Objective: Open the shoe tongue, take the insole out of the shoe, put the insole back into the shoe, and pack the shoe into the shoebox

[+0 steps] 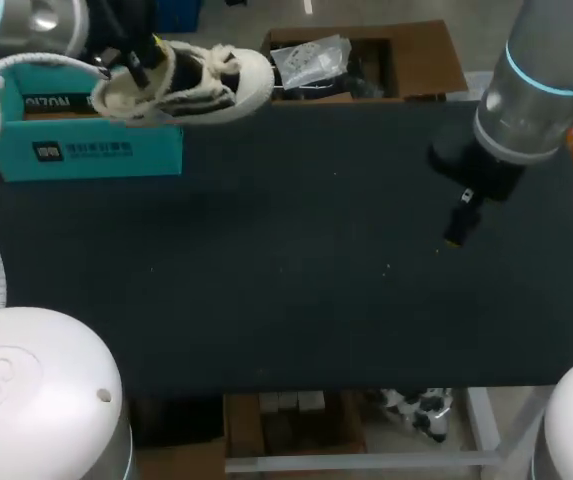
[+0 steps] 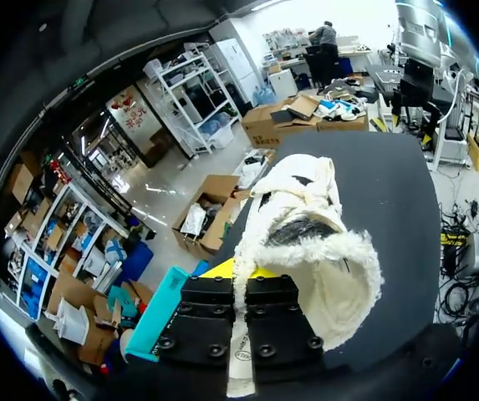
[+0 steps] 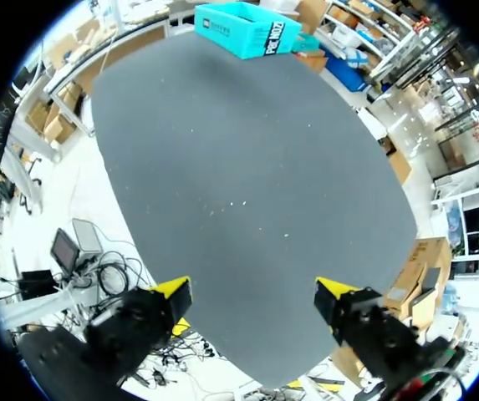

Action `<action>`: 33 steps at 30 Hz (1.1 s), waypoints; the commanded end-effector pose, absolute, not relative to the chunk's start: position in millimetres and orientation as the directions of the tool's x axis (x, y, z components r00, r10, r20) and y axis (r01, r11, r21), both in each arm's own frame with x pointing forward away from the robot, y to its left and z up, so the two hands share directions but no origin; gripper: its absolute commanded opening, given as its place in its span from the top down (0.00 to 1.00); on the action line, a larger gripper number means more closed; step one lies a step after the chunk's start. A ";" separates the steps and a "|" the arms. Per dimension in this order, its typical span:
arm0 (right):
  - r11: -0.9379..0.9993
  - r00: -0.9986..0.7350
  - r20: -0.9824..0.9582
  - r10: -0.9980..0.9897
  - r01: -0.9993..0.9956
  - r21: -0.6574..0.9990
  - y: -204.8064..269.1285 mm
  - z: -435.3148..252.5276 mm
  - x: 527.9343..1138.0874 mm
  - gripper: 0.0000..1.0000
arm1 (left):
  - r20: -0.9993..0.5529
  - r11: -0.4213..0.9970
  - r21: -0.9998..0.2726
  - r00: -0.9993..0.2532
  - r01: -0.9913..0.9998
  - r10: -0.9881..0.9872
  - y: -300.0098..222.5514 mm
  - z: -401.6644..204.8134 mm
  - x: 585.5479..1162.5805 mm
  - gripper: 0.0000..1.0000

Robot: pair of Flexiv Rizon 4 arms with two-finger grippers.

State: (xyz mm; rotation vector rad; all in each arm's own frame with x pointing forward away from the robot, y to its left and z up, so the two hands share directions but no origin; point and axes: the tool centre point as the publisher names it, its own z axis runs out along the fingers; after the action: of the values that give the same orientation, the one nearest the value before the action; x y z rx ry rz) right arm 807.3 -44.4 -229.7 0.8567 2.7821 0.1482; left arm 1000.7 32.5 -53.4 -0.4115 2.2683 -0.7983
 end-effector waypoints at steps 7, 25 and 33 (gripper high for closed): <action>0.824 -0.804 -0.187 0.564 0.533 0.193 -47.5 -230.7 805.1 0.00 | -0.525 0.784 -0.620 -0.740 -0.005 -0.420 156.4 -17.5 1075.5 1.00; 0.996 -0.962 -0.267 0.062 0.042 0.080 -16.9 -211.7 840.0 0.00 | -0.434 0.800 -0.597 -0.818 -0.051 -0.377 269.2 -99.9 1197.5 1.00; 0.995 -0.980 -0.195 0.035 0.016 0.097 -28.5 -203.1 839.9 0.00 | -0.377 0.820 -0.567 -0.861 -0.077 -0.341 274.6 -147.7 1220.2 1.00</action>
State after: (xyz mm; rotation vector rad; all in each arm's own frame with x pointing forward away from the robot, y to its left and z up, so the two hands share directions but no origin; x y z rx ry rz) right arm 840.6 -22.3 -211.8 0.0491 2.9009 0.1240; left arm 1187.8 271.0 -141.0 -0.3397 2.4441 -0.7225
